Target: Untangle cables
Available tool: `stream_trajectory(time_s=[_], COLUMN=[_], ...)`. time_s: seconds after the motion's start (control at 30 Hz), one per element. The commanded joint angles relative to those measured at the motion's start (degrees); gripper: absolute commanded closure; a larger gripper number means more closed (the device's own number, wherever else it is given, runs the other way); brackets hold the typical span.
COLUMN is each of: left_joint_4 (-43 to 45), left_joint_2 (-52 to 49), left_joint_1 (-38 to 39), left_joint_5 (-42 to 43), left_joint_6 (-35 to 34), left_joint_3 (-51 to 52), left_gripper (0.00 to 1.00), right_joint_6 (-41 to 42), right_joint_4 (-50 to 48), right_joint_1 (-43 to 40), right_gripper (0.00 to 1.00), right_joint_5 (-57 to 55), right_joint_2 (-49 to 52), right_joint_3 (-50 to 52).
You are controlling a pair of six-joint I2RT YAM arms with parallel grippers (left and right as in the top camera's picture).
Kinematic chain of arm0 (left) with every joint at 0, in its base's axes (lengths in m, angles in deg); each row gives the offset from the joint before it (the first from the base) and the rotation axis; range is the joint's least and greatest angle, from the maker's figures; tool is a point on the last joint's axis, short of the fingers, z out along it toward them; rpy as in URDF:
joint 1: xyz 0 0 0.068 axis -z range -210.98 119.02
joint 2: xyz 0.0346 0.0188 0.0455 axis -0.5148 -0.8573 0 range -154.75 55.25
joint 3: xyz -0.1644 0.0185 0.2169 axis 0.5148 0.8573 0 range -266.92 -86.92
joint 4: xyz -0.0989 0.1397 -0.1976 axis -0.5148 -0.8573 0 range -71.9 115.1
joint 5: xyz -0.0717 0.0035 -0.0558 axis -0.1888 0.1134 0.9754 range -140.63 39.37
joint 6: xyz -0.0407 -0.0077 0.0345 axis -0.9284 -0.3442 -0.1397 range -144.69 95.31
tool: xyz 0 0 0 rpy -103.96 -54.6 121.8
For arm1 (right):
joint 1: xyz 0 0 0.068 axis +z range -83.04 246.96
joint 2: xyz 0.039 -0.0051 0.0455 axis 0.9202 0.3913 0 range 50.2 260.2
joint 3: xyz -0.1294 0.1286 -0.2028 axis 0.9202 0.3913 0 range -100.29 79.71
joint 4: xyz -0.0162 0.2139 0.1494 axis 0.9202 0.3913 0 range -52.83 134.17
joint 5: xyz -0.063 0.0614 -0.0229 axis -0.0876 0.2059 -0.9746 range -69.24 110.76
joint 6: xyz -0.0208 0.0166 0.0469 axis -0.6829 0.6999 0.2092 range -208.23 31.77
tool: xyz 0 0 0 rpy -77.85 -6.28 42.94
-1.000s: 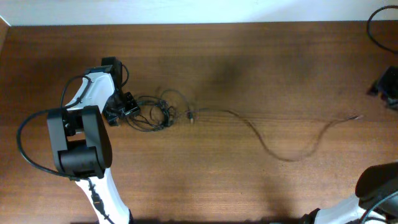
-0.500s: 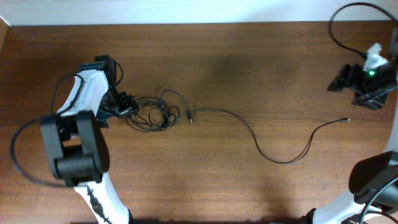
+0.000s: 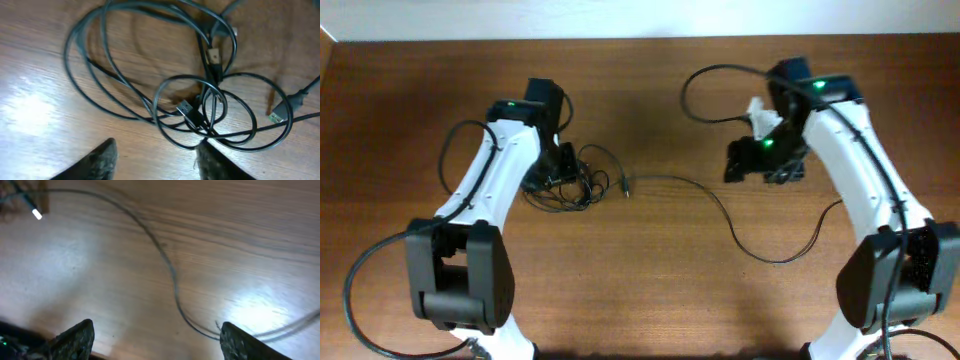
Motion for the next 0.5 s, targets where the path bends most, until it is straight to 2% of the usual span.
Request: stream_trajectory(time_s=[0.0, 0.13, 0.23, 0.27, 0.3, 0.47], left_joint_4=[3.39, 9.51, 12.59, 13.0, 13.22, 13.05], left_joint_2=[-0.42, -0.42, -0.42, -0.42, -0.42, 0.11], left_joint_1=[1.99, 3.54, 4.44, 4.44, 4.44, 3.87], left_joint_5=[0.09, 0.61, 0.7, 0.7, 0.74, 18.25], left_joint_6=[-0.13, -1.22, -2.01, -2.01, -2.01, -0.68], left_joint_3=[4.52, 9.79, 13.6, 14.05, 14.16, 10.54], left_gripper=[0.52, 0.59, 0.59, 0.65, 0.99, 1.0], right_joint_6=[-0.42, -0.44, -0.42, -0.42, 0.07, 0.9], right_joint_4=[-2.49, -5.7, -6.75, -6.95, -7.15, -7.58], right_joint_1=[3.28, 7.3, 9.11, 9.33, 9.44, 9.49], right_gripper=[0.19, 0.19, 0.19, 0.19, 0.19, 0.19], right_joint_5=[0.57, 0.72, 0.74, 0.74, 0.76, 6.34], right_joint_2=[-0.11, -0.11, -0.11, -0.11, -0.11, -0.11], right_joint_3=[2.12, 4.39, 4.7, 4.7, 4.7, 4.7])
